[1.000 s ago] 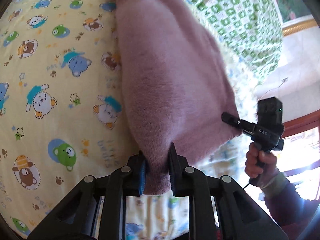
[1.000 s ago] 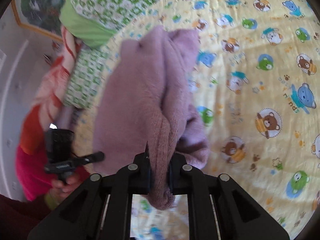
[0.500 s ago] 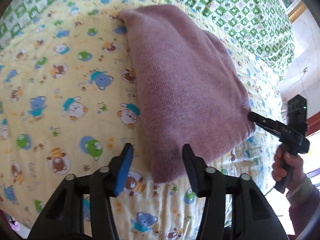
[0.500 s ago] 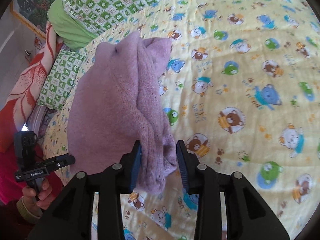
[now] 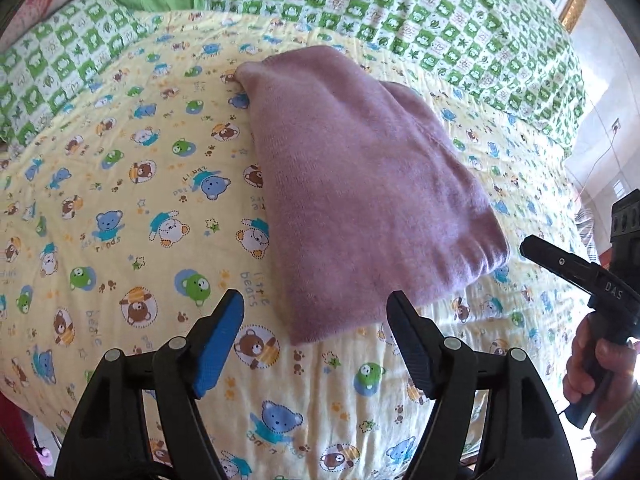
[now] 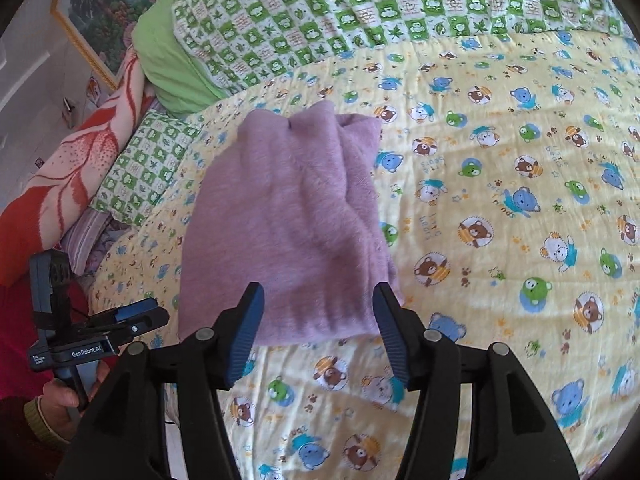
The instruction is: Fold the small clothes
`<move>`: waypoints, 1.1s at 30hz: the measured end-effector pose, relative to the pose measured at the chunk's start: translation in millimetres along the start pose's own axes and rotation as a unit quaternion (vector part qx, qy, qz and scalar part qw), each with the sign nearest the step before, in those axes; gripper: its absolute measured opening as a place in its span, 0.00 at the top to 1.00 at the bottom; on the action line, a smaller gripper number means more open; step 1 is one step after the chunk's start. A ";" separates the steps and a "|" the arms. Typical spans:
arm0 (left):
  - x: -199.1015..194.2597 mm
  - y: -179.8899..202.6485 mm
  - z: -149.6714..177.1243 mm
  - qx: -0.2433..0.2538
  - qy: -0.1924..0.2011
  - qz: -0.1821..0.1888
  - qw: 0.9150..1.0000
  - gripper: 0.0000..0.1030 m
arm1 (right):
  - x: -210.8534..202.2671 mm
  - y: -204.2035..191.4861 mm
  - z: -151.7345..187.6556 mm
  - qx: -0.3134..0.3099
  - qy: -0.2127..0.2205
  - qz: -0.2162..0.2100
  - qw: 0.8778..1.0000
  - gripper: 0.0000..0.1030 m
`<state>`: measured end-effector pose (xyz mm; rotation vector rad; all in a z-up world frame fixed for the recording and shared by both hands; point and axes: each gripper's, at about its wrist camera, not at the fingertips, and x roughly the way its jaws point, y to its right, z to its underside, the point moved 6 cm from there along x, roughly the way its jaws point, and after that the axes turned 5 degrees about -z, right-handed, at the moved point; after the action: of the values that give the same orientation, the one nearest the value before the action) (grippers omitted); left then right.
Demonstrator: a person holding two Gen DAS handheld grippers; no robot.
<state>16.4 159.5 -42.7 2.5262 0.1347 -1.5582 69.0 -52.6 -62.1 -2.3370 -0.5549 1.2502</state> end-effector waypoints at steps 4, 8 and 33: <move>-3.2 3.3 12.4 0.021 0.011 -0.018 1.000 0.28 | -1.1 -6.2 13.8 0.000 -0.003 0.003 1.000 0.38; -3.5 4.6 26.4 0.040 0.013 -0.031 0.999 0.26 | -3.1 -7.1 30.6 0.006 -0.001 0.009 1.000 0.25; -31.7 6.8 18.0 0.057 0.083 -0.065 0.993 0.17 | -11.0 -33.5 49.8 -0.111 0.029 0.062 0.991 0.06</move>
<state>-12.5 149.7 -21.6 2.7873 0.2439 -1.4349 16.4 -21.6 -61.4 -2.6204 -0.5635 1.2236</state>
